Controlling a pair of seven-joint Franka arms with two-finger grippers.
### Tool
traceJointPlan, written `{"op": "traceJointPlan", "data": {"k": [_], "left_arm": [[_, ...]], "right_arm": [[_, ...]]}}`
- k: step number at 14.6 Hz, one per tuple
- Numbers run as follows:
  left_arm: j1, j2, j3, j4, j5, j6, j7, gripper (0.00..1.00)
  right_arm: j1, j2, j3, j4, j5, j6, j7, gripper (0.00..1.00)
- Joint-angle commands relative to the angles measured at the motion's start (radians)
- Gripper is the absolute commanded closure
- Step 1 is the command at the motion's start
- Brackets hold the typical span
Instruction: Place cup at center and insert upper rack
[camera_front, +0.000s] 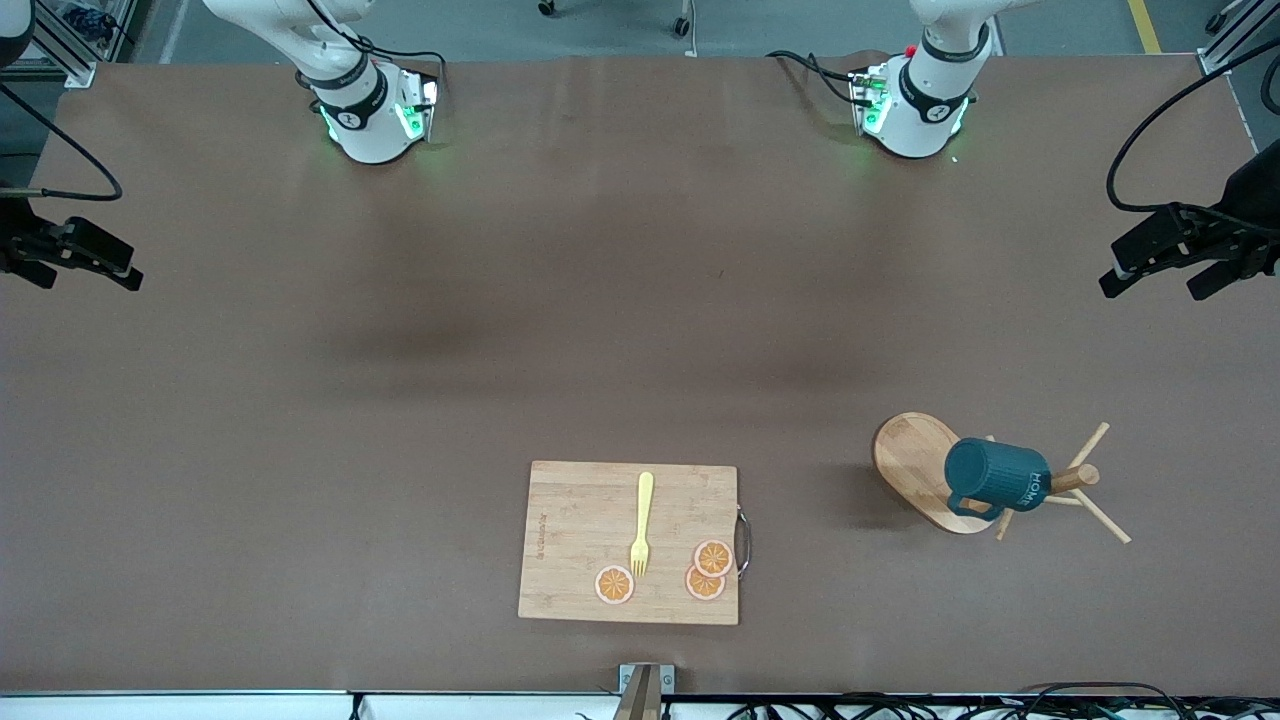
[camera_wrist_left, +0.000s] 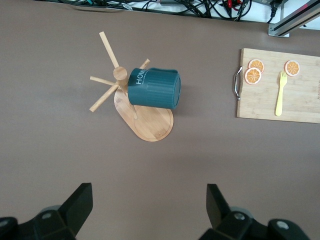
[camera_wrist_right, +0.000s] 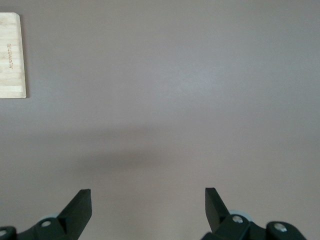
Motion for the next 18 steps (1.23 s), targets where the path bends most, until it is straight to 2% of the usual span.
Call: {"op": "traceJointPlan", "data": {"k": [1, 3, 6, 18], "left_arm": [[-0.117, -0.028, 0.118, -0.022, 0.016, -0.008, 0.013, 0.0], [-0.228, -0.034, 0.229, -0.02, 0.016, -0.01, 0.013, 0.0], [-0.278, -0.042, 0.27, -0.022, 0.016, -0.01, 0.012, 0.0], [-0.277, -0.034, 0.278, -0.02, 0.037, -0.007, 0.047, 0.0]], "right_arm": [[0.009, -0.035, -0.003, -0.029, -0.018, -0.005, 0.008, 0.0], [0.009, -0.035, -0.003, -0.029, -0.016, -0.005, 0.008, 0.0], [0.007, -0.035, -0.003, -0.029, -0.018, -0.005, 0.008, 0.0], [0.006, -0.035, -0.003, -0.029, -0.018, -0.005, 0.006, 0.0]]}}
